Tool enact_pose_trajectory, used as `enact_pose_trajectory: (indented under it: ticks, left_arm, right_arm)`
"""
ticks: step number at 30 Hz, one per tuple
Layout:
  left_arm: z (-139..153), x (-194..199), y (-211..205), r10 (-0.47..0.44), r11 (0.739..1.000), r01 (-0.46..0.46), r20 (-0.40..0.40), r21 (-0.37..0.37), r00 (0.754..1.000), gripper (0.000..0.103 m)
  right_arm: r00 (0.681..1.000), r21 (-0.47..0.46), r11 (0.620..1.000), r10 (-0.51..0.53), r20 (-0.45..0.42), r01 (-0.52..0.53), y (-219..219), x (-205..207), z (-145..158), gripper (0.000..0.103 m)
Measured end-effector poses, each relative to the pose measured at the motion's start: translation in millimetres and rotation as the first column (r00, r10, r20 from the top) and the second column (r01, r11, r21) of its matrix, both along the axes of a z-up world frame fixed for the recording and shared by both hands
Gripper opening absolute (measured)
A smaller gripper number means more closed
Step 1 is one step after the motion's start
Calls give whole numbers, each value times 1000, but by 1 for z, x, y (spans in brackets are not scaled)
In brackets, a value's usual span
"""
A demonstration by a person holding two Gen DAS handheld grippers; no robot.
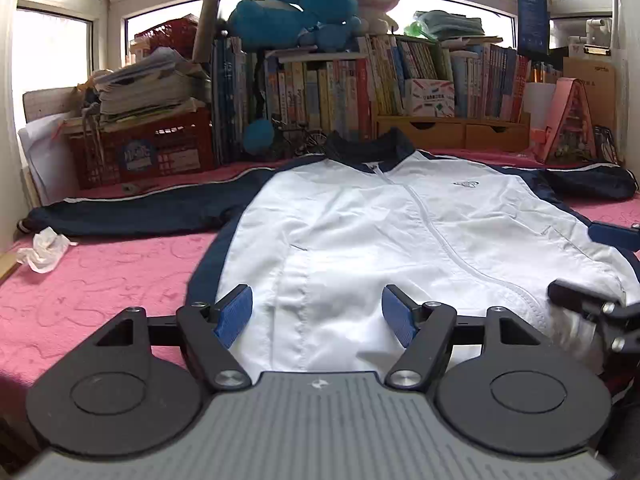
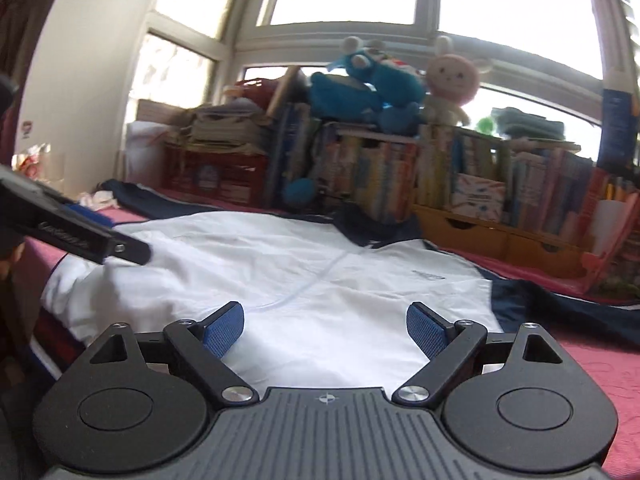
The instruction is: Fold clothes
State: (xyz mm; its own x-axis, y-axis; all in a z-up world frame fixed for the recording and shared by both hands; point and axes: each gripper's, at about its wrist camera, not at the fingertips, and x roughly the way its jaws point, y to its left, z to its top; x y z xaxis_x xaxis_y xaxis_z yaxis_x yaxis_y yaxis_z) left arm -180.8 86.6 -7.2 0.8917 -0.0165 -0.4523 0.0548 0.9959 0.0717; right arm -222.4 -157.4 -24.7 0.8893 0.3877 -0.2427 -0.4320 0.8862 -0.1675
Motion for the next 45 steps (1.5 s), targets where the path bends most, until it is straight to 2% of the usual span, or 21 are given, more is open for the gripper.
enact_pose_trajectory:
  ticks: [2,4,6,8,11,14,16,21,24,26,29,31,32,34,36,38,39,41,45]
  left_arm:
    - [-8,6,-5,-4,1000,5,-24,19,1000,70]
    - [-16,3,-2,18,998,-15,-35,68,999,71]
    - [-22,-3,3,37,994,-34,-26,100,999,71]
    - [-21,-8,14,88,987,-83,-29,135,996,71]
    - [-13,-12,34,136,986,-129,-65,109,989,72]
    - [-1,-13,44,156,986,-152,-53,70,986,70]
    - [5,-5,40,153,986,-152,-16,72,988,70]
    - [11,40,3,76,997,-76,28,15,997,70]
    - [3,50,0,81,996,-82,14,28,997,70]
    - [-1,50,5,103,993,-103,5,53,995,71]
    - [-7,50,12,135,987,-133,-9,90,991,72]
    - [-11,50,16,156,981,-153,-17,115,988,72]
    - [-13,50,18,167,978,-163,-21,127,986,73]
    - [-17,51,23,189,971,-183,-29,152,982,73]
    - [-21,51,27,211,963,-202,-36,178,977,77]
    - [-16,53,42,266,947,-250,-53,202,963,77]
    - [-8,55,48,270,949,-258,-43,183,962,76]
    - [8,59,60,278,951,-272,-22,144,960,74]
    - [33,98,49,153,986,-155,35,55,988,74]
  right_arm:
    - [999,-75,997,-10,32,12,4,-1,-10,88]
    - [994,-150,984,-83,68,92,-8,1,-21,88]
    - [974,-170,962,-194,113,212,-38,3,-25,91]
    - [951,-173,936,-291,103,306,-70,9,-22,102]
    - [914,-203,891,-396,92,407,-100,17,-18,102]
    - [941,-139,931,-335,34,337,-89,29,-2,100]
    - [957,-92,953,-289,-3,287,-82,37,10,100]
    - [983,34,986,-161,-85,164,-62,58,38,102]
    - [978,66,993,-86,-192,100,-43,82,38,102]
    - [966,25,995,-84,-245,93,-33,95,30,102]
    - [935,-91,989,-140,-325,116,-31,108,10,102]
    - [919,-58,988,-157,-361,146,-50,110,9,102]
    - [912,-71,983,-185,-366,171,-59,112,10,102]
    - [897,-133,950,-312,-312,284,-77,119,7,102]
    - [840,-165,893,-449,-303,418,-110,133,4,102]
    - [779,-121,859,-504,-375,497,-145,144,6,100]
    - [753,-113,837,-534,-384,536,-159,147,8,100]
    - [771,-56,845,-510,-380,532,-175,150,20,96]
    - [835,38,887,-418,-358,460,-167,171,51,94]
